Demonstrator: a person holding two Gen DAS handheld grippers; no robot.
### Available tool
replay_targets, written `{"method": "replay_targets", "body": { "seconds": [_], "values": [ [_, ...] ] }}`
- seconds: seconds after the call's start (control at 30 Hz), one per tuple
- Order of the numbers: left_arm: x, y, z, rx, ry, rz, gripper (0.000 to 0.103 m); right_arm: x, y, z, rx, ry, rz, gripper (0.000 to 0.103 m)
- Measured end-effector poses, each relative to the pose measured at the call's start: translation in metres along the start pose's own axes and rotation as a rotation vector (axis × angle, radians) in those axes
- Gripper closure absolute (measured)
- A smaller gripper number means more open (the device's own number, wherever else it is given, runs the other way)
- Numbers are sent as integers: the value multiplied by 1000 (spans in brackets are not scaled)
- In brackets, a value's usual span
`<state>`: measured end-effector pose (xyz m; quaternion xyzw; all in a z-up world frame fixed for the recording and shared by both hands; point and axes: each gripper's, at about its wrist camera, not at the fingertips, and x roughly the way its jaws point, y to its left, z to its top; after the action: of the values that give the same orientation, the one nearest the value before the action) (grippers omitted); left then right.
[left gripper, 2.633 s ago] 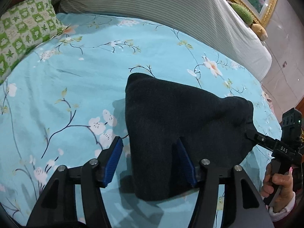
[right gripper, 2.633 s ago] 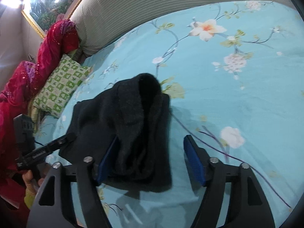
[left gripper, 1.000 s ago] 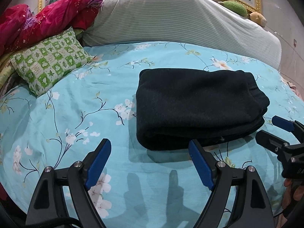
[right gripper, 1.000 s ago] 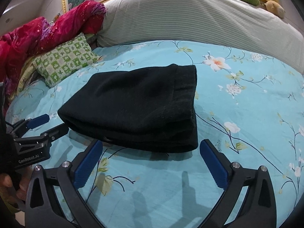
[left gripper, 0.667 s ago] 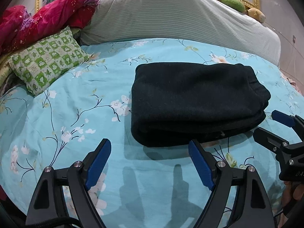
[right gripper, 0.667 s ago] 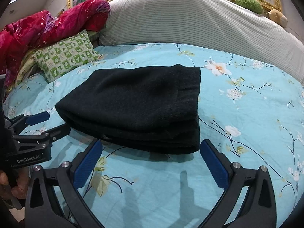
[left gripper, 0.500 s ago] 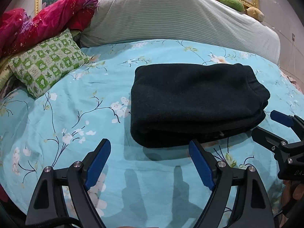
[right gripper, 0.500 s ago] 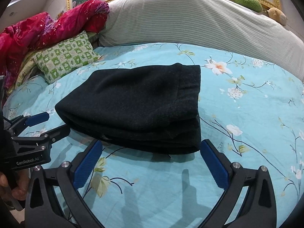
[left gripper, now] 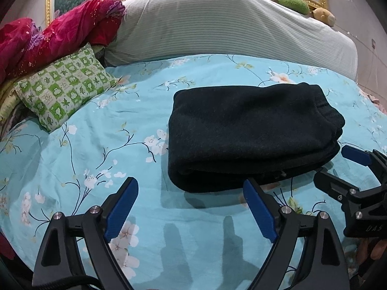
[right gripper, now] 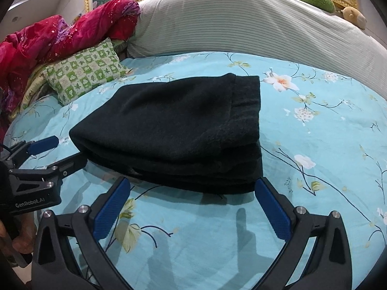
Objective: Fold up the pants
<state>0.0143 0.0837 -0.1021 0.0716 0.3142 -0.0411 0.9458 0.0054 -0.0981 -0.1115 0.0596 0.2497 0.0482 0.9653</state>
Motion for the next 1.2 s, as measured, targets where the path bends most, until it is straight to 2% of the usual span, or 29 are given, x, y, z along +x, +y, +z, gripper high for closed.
{"method": "replay_targets", "body": {
  "seconds": [1.2],
  "values": [
    [-6, 3, 2, -9, -18, 15, 11, -5, 1, 0, -10, -7, 5, 0]
  ]
}}
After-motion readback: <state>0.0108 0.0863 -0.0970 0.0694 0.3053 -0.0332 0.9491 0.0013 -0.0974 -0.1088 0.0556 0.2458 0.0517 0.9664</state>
